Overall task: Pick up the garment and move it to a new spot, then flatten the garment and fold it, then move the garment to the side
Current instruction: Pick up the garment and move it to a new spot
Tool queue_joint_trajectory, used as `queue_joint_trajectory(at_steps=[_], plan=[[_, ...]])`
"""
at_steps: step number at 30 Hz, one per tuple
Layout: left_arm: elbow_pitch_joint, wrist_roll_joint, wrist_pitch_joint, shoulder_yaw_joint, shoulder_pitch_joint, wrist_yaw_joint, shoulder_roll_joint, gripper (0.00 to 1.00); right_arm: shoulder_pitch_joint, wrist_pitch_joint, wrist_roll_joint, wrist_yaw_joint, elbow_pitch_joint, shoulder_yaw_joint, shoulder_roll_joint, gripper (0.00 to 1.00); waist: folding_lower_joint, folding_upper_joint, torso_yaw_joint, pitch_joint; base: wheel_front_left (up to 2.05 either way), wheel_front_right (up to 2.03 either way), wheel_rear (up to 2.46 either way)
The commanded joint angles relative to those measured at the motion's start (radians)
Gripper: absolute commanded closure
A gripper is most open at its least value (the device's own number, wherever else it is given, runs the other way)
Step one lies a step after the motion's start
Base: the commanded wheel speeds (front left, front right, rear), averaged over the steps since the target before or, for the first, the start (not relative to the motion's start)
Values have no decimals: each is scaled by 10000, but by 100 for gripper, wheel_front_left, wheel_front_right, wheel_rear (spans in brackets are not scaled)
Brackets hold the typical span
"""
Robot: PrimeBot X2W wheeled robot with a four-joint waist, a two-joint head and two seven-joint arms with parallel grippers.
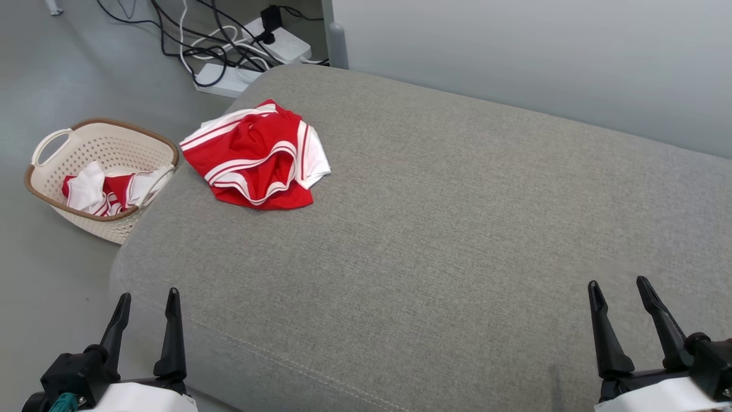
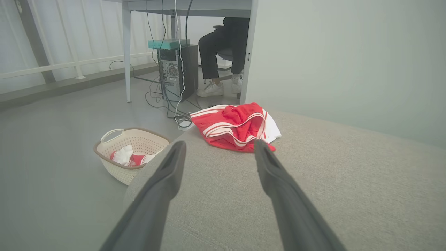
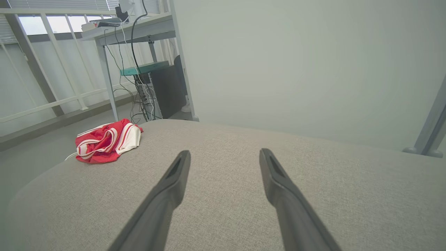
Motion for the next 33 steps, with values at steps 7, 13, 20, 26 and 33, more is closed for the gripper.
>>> queue_joint_trajectory(at_steps=[7,13,20,26,33], plan=[[-123,-116,-87,371,-413,-21,262,0,-116,4,74,14,-77,363,-135,0,0,0,183,-160,0,0,0],[-157,-139,-84,304,-495,-65,282,0,-182,24,113,14,-11,429,-144,0,0,0,115,-121,0,0,0],[-668,-223,223,236,-1171,-148,346,0,-224,66,135,14,-106,410,-164,0,0,0,85,50,0,0,0],[-1582,117,1081,282,-3509,-488,1183,0,-506,209,56,14,-421,420,-316,0,0,0,-176,497,0,0,0],[-557,-217,2659,255,-6784,-1053,1694,0,-840,266,-24,14,-742,324,-412,0,0,0,-889,1218,0,0,0]])
